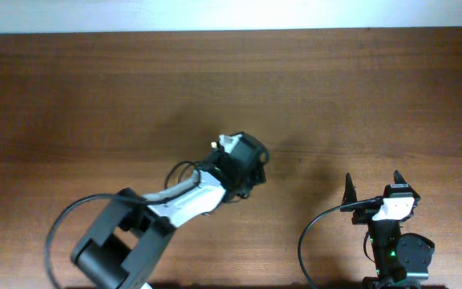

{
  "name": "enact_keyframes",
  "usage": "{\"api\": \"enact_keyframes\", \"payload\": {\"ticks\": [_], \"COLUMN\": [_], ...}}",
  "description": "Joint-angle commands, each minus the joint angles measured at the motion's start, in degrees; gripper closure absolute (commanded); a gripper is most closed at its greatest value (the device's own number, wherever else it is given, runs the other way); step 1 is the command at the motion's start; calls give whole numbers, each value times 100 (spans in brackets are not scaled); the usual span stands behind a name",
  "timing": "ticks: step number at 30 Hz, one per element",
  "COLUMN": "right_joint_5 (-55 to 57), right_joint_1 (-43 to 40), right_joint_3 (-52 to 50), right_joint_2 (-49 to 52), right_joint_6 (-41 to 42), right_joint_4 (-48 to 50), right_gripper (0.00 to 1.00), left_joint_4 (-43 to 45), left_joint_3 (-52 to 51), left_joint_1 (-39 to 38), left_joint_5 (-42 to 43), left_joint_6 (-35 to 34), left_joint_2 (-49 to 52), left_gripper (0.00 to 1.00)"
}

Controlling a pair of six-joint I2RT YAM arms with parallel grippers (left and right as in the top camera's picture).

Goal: Untangle cables
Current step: 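Close the left gripper on the cable bundle and lift it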

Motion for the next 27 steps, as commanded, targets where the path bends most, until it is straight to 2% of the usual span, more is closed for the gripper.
{"api": "enact_keyframes", "payload": {"ticks": [1, 8, 14, 16, 18, 20, 21, 23, 27], "right_joint_5": [33, 33, 33, 31, 33, 33, 33, 33, 33], "right_joint_1": [31, 31, 31, 31, 31, 31, 31, 31, 31], "right_joint_3": [-52, -52, -52, -52, -52, -52, -52, -52, -52], "right_joint_2": [-48, -48, -48, -48, -48, -48, -48, -48, -48], "right_joint_6": [2, 2, 2, 2, 2, 2, 2, 2, 2], "right_joint_4": [0, 0, 0, 0, 0, 0, 0, 0, 0], "right_gripper": [1, 2, 2, 2, 2, 1, 2, 2, 1], "left_joint_4": [-343, -1475, -2098, -2184, -2197, -2194, -2197, -2205, -2273], "left_joint_3": [63, 63, 61, 59, 59, 59, 59, 59, 59], "left_joint_1": [334, 573, 564, 564, 564, 564, 564, 564, 564], "left_joint_5": [317, 341, 289, 291, 402, 463, 461, 461, 459], "left_joint_6": [518, 516, 474, 472, 470, 470, 470, 472, 472], "left_joint_2": [-1261, -2957, -3018, -2870, -2702, -2594, -2559, -2481, -2461], "left_gripper": [100, 99, 99, 93, 74, 36, 23, 13, 9]}}
